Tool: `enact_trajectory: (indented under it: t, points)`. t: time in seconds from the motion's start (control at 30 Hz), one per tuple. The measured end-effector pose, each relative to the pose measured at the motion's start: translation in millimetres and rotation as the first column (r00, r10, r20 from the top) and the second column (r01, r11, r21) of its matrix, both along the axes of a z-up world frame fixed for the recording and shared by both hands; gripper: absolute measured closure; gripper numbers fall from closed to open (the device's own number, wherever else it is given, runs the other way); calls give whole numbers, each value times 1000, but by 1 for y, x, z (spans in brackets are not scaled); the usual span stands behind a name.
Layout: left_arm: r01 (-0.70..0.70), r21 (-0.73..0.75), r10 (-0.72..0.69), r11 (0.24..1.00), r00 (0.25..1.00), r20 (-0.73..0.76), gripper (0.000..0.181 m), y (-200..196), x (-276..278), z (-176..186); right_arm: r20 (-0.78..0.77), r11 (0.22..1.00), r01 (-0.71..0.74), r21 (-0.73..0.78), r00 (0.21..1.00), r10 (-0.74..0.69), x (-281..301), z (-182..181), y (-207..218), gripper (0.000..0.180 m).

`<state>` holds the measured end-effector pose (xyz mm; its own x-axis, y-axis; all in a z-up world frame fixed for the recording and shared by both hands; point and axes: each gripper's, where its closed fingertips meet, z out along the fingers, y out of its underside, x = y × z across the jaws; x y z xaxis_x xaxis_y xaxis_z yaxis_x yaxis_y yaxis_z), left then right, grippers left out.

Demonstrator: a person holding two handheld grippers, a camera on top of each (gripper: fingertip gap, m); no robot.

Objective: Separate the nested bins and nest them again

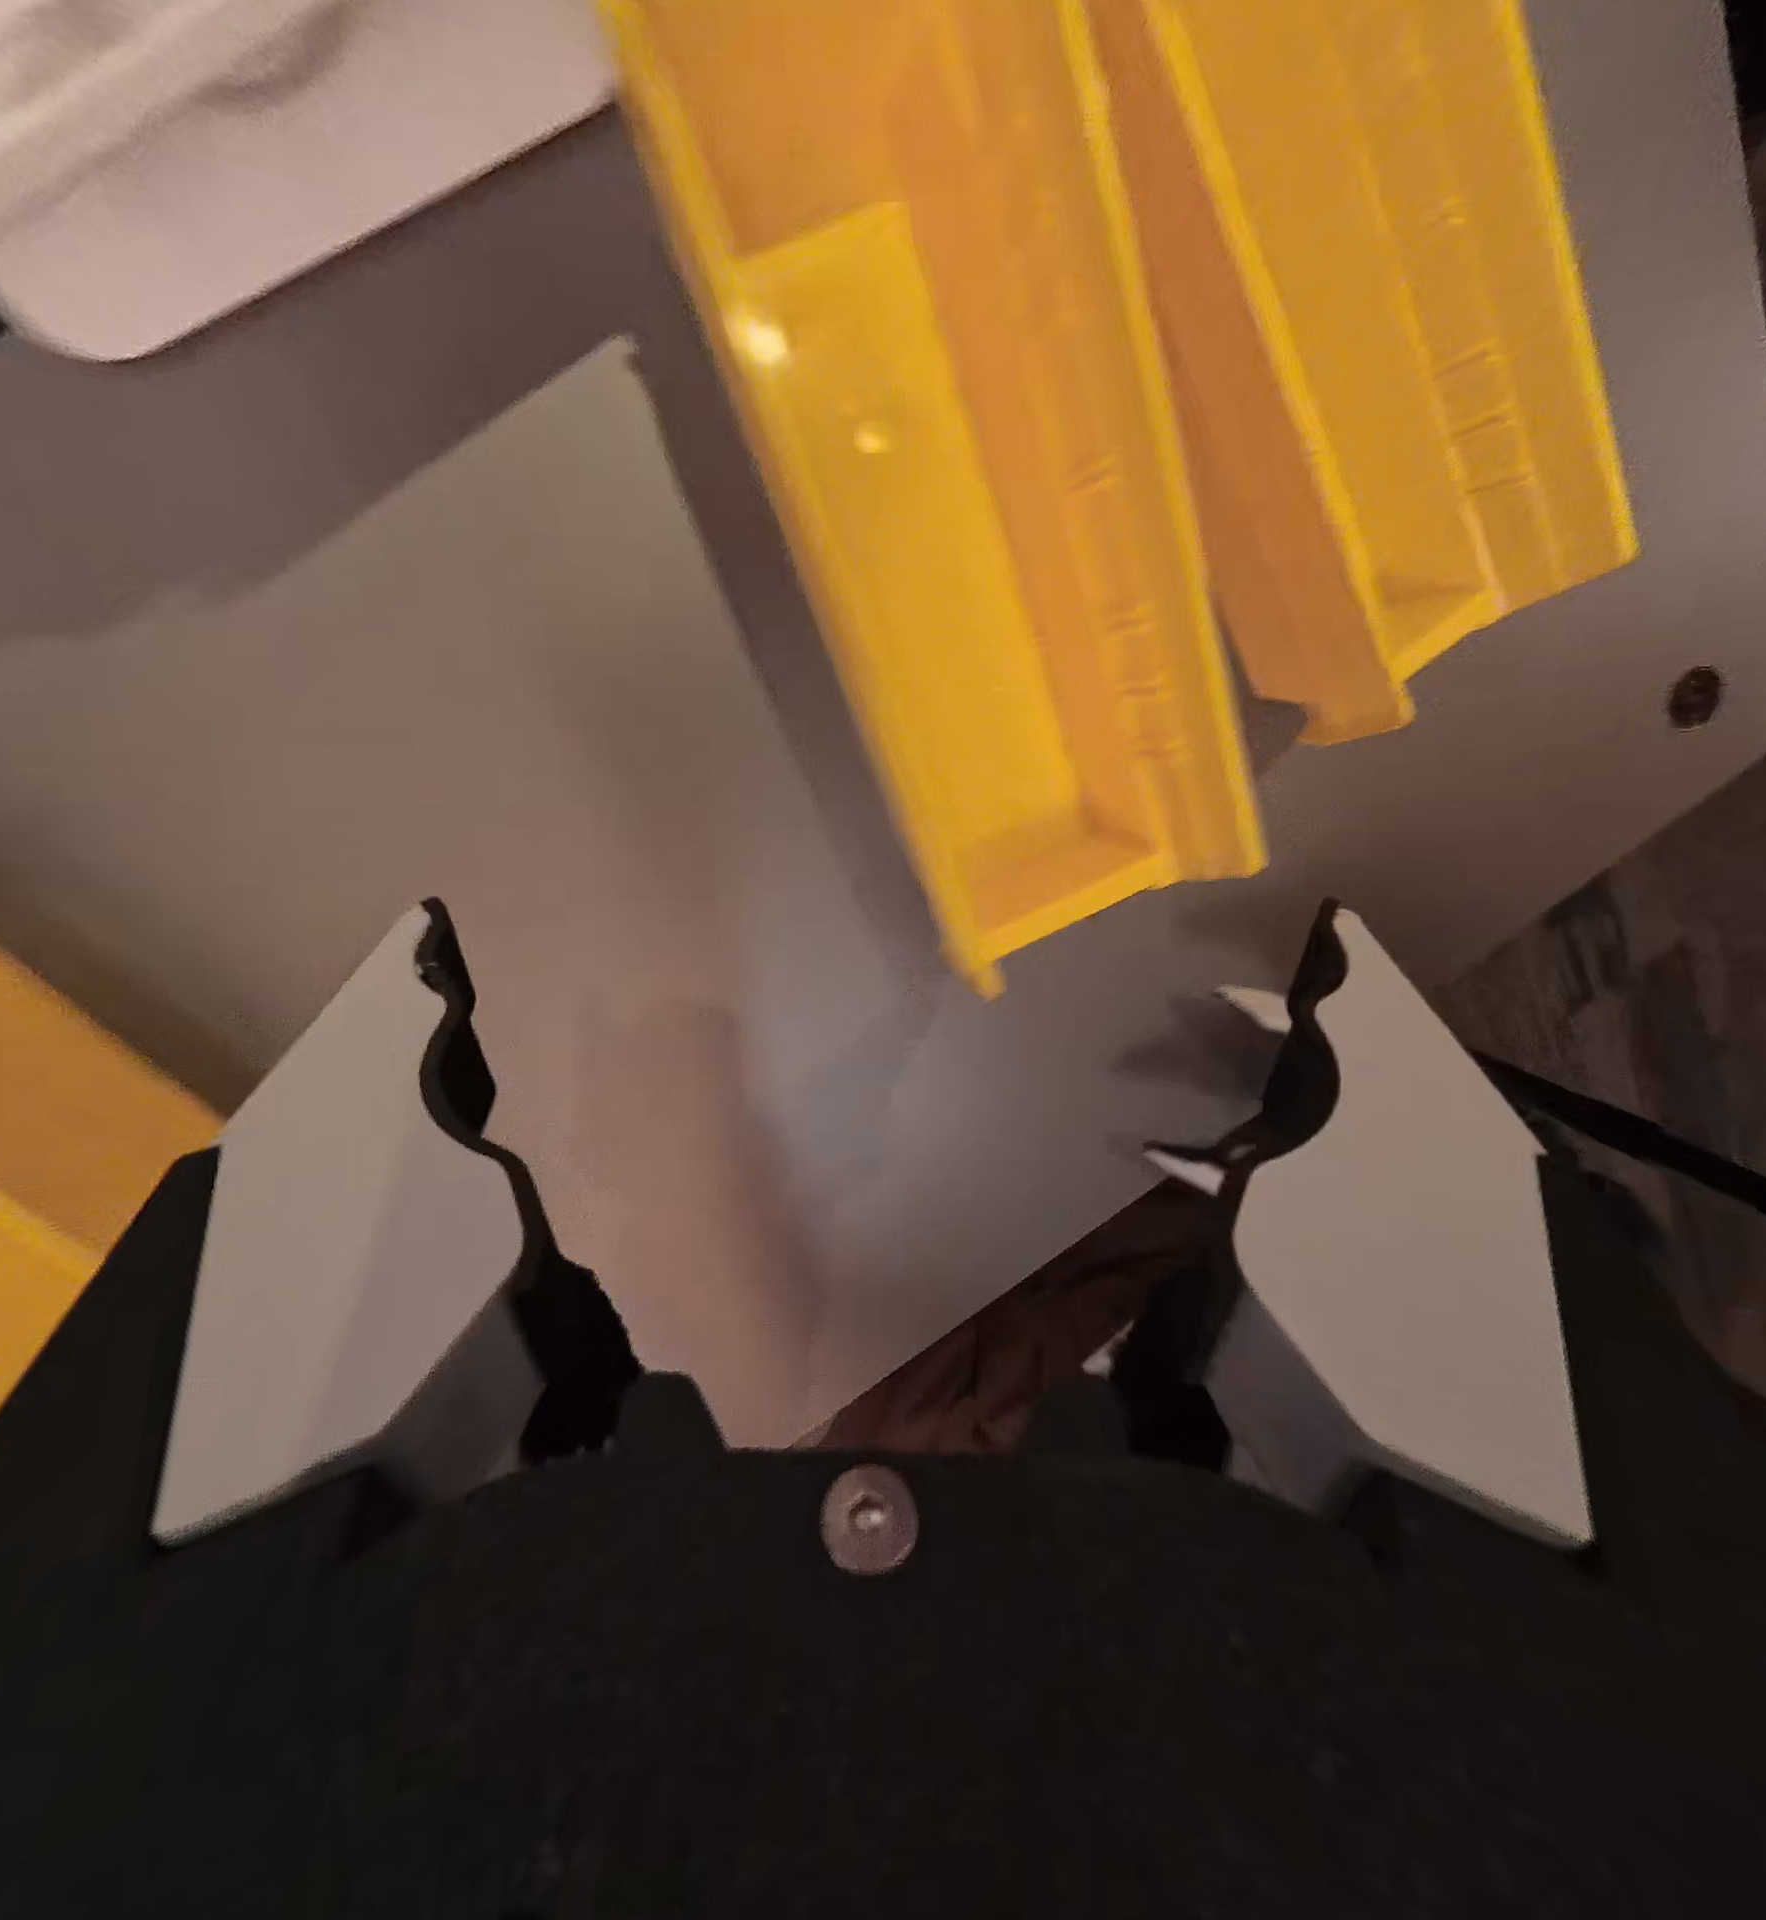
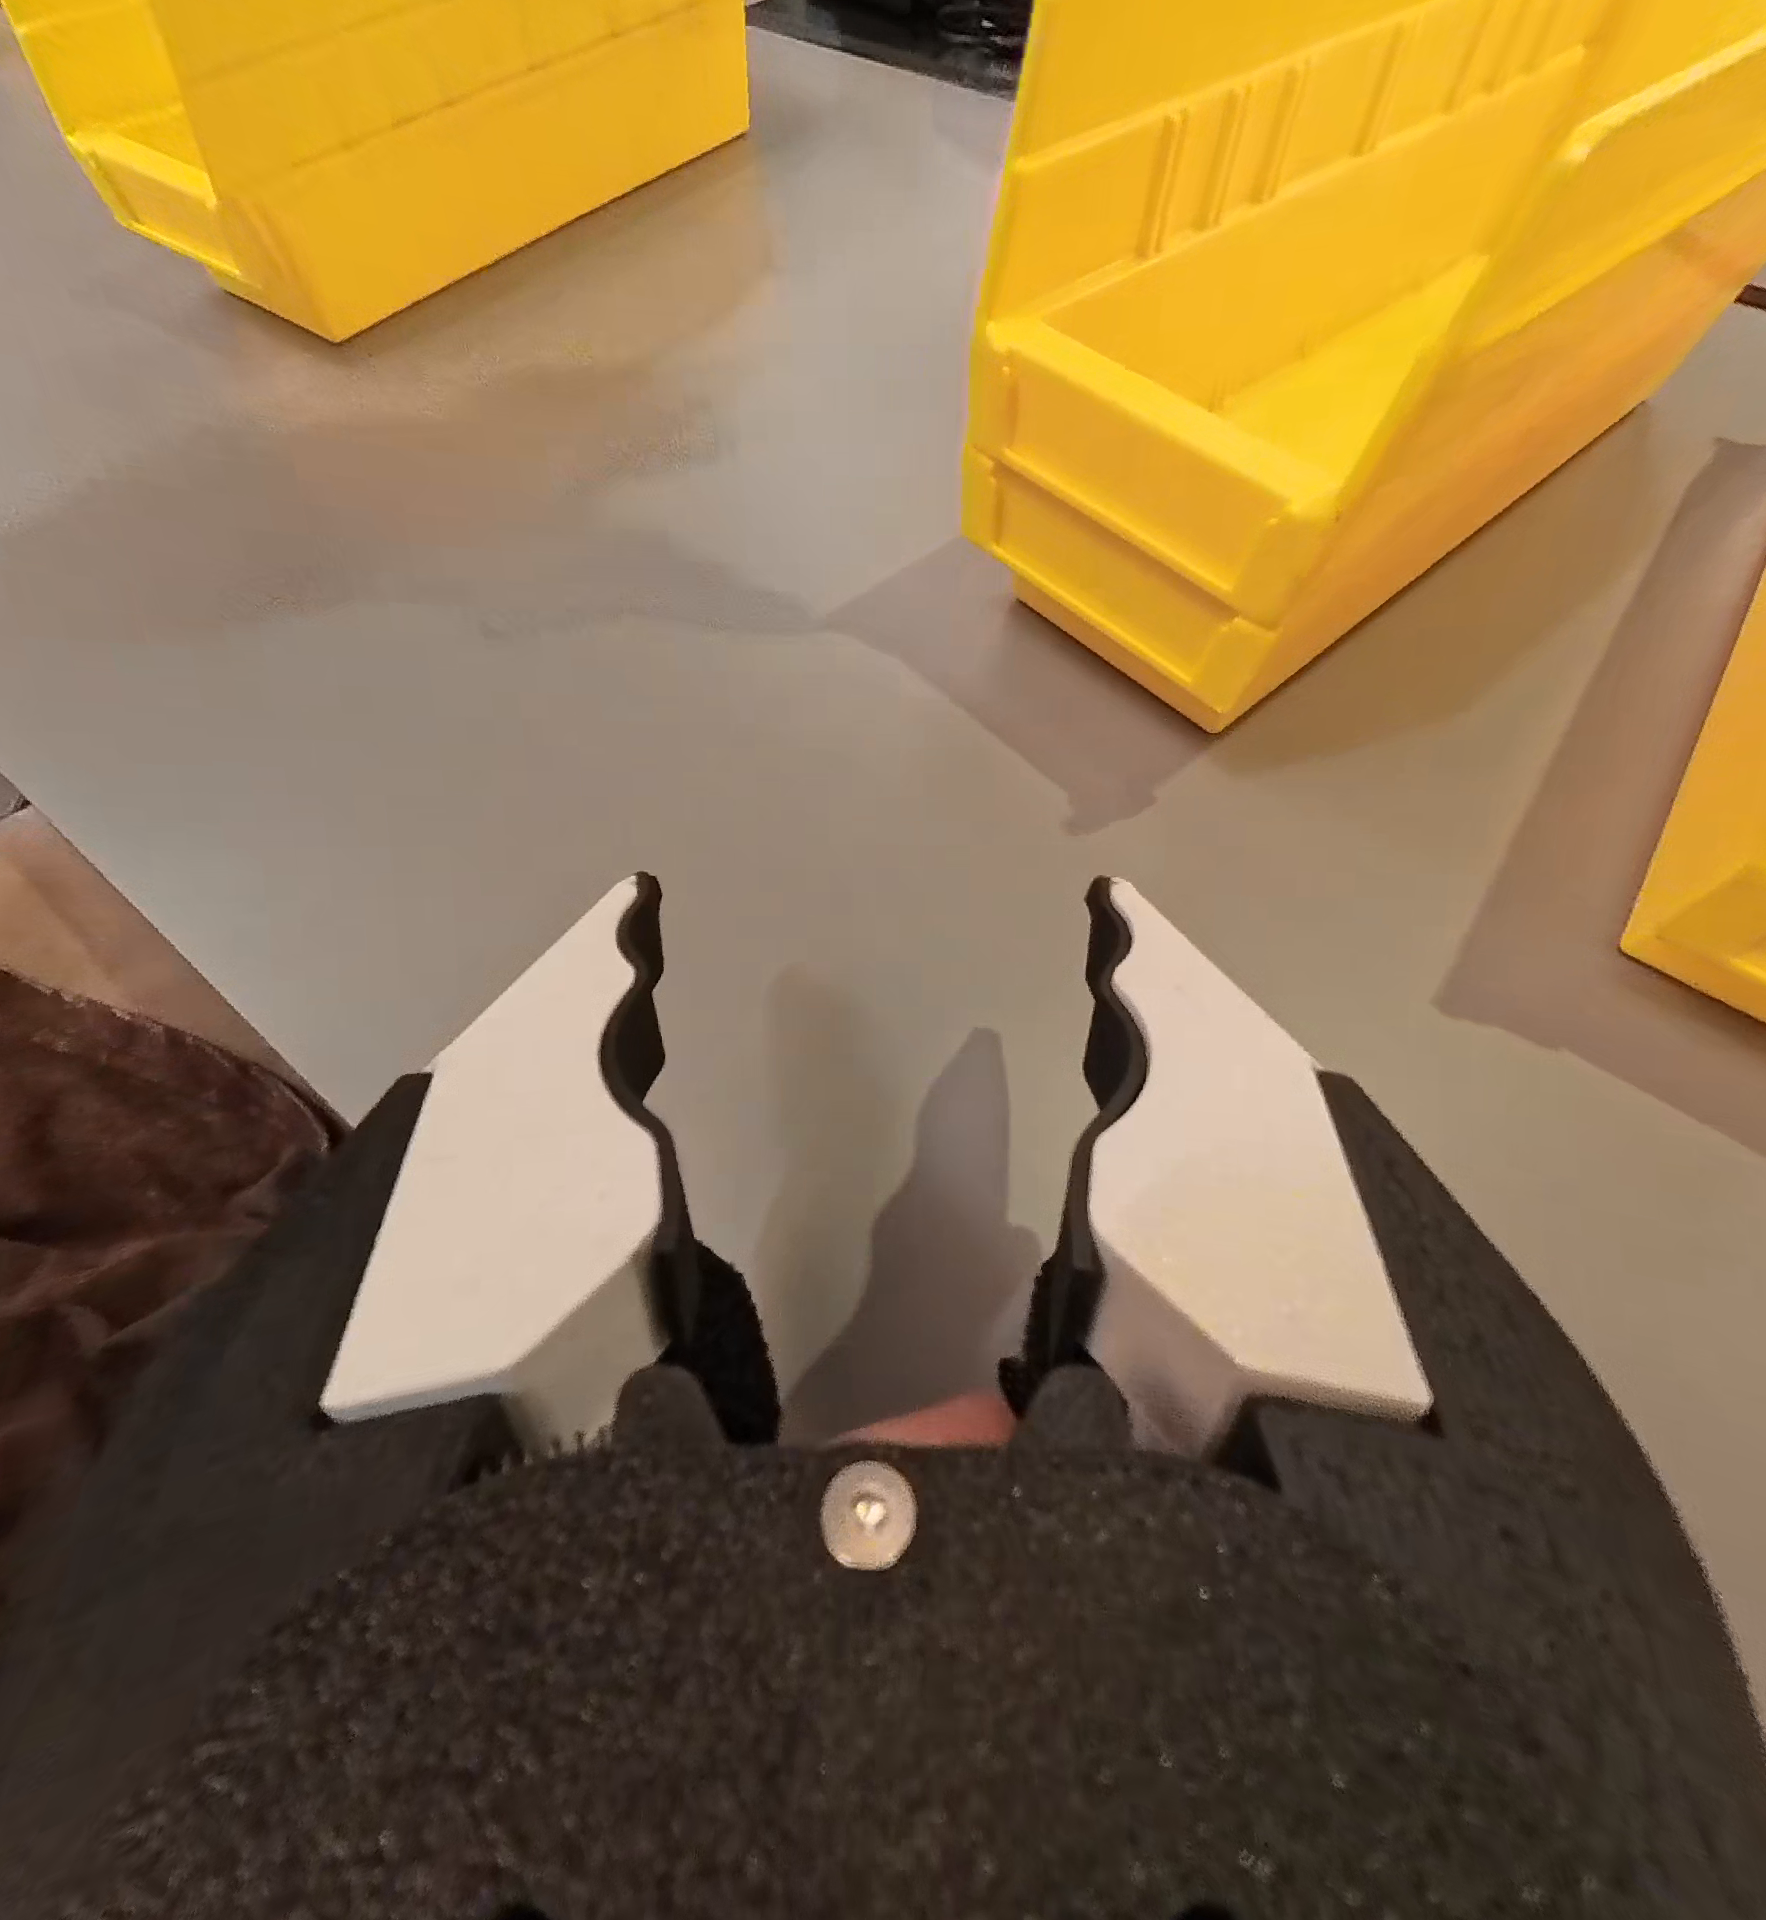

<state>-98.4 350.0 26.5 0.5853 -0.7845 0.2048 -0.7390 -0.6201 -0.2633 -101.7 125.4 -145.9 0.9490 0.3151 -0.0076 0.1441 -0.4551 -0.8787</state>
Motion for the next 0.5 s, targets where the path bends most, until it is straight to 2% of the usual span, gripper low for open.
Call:
enact_trajectory:
  t: [0.13, 0.17, 0.23, 0.33, 0.5]
  points:
    - [16, -105, -29, 994, 992, -123, 31, -32, 66, -55, 12, 1000, -14, -5, 1000, 14, -3, -1, -2, 97]
    - [7, -99, -26, 995, 982, -185, 28, -32, 74, -70, 18, 1000, -13, -11, 1000, 13, -3, -3, -3, 97]
    - [-8, 4, 9, 1000, 956, -294, 26, -14, 82, -90, 26, 1000, -9, -25, 1000, 10, -1, -6, -7, 97]
    - [-30, 80, 61, 996, 912, -406, 24, 2, 88, -103, 41, 999, 3, -50, 999, -1, 3, -11, -13, 97]
    - [-86, 79, 111, 993, 900, -422, 34, 13, 95, -104, 42, 998, 21, -58, 999, -19, 9, -13, -22, 98]
